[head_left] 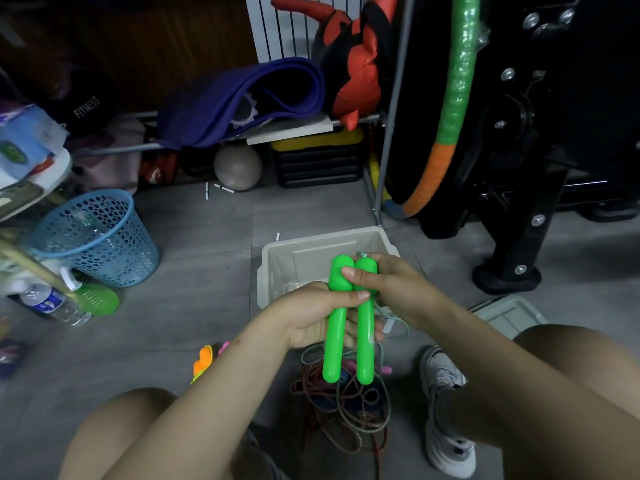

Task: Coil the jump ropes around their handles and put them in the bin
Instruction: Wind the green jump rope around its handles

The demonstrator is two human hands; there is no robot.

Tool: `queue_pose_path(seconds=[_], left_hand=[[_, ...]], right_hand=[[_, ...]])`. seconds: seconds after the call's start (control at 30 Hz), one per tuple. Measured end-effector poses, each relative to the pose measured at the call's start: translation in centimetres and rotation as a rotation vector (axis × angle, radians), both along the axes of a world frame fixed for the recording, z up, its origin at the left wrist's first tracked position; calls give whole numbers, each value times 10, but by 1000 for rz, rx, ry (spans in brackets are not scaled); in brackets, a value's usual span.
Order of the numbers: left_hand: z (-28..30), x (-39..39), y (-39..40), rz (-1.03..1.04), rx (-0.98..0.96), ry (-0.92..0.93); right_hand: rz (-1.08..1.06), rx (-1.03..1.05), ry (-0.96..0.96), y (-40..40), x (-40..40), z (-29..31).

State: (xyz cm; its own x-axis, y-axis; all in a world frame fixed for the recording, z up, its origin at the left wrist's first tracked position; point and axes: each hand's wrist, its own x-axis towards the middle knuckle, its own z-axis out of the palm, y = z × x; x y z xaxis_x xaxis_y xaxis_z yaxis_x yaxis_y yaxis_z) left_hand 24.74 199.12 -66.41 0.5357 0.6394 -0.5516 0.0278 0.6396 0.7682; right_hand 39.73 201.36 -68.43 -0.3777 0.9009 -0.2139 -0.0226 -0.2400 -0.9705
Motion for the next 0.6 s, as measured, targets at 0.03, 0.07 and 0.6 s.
queue_pose_path(seconds=[0.03, 0.07, 0.6], left_hand=[[0, 0, 0, -2, -2, -5], [1, 1, 0, -1, -4, -10], [3, 9, -7, 139, -45, -211]], right_hand=[[-18, 2, 1, 0, -1, -1], [-37, 3, 5, 0, -2, -1], [-237, 40, 194, 6, 0, 7]])
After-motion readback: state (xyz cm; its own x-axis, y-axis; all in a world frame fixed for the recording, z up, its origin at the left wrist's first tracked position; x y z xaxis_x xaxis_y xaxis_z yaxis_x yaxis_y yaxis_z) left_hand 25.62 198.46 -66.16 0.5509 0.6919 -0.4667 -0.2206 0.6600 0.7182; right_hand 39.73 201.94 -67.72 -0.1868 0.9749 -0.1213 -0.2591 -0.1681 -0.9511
